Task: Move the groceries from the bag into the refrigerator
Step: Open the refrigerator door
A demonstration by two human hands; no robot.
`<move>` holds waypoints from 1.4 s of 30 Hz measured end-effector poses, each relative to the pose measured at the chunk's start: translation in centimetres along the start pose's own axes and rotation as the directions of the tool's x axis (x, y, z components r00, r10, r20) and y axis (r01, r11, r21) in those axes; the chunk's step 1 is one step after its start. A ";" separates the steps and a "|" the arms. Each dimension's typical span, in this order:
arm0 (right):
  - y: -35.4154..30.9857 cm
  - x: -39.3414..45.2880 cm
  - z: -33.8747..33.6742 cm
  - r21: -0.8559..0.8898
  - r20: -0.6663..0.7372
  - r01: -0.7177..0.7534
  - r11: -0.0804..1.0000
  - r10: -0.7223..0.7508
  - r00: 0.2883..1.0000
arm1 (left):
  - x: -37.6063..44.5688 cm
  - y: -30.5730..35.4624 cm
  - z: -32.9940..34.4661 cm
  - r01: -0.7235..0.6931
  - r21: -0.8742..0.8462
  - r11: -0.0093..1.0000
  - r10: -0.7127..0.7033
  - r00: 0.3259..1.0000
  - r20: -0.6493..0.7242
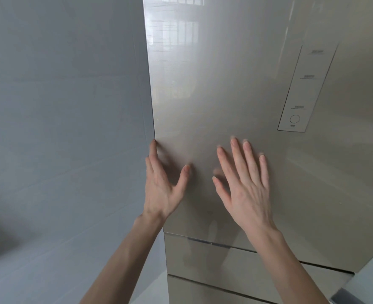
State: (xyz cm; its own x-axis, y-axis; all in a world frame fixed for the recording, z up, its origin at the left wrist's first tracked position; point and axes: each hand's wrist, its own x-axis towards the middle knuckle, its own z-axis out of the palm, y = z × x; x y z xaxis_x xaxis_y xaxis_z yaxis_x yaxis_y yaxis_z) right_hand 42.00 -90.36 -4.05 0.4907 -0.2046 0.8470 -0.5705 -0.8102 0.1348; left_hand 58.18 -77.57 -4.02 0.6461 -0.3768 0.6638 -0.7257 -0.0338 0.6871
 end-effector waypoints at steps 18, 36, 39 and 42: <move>-3.5 -2.5 -7.2 0.098 0.112 -0.119 0.988 0.108 0.988 | -6.2 2.3 -6.9 -0.108 -0.001 0.994 0.107 0.984 0.142; -12.6 -7.9 -24.1 0.160 0.242 -0.237 0.958 0.195 0.951 | -16.6 7.9 -15.8 -0.399 -0.018 0.917 0.389 0.880 0.273; -13.9 -8.0 -26.8 0.151 0.213 -0.221 0.964 0.186 0.959 | -18.4 9.1 -16.6 -0.442 -0.025 0.897 0.431 0.857 0.283; -15.0 -7.9 -29.4 0.129 0.157 -0.206 0.970 0.185 0.970 | -19.9 10.4 -17.0 -0.472 -0.082 0.878 0.474 0.830 0.293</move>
State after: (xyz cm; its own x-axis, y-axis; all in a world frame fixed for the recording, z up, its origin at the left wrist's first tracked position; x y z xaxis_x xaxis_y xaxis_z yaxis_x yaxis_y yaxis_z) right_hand 27.28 -60.44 2.40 0.4744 -0.4346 0.7656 -0.5696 -0.8146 -0.1094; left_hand 41.75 -54.70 -5.08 0.1230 -0.6005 0.7901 -0.9228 0.2238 0.3137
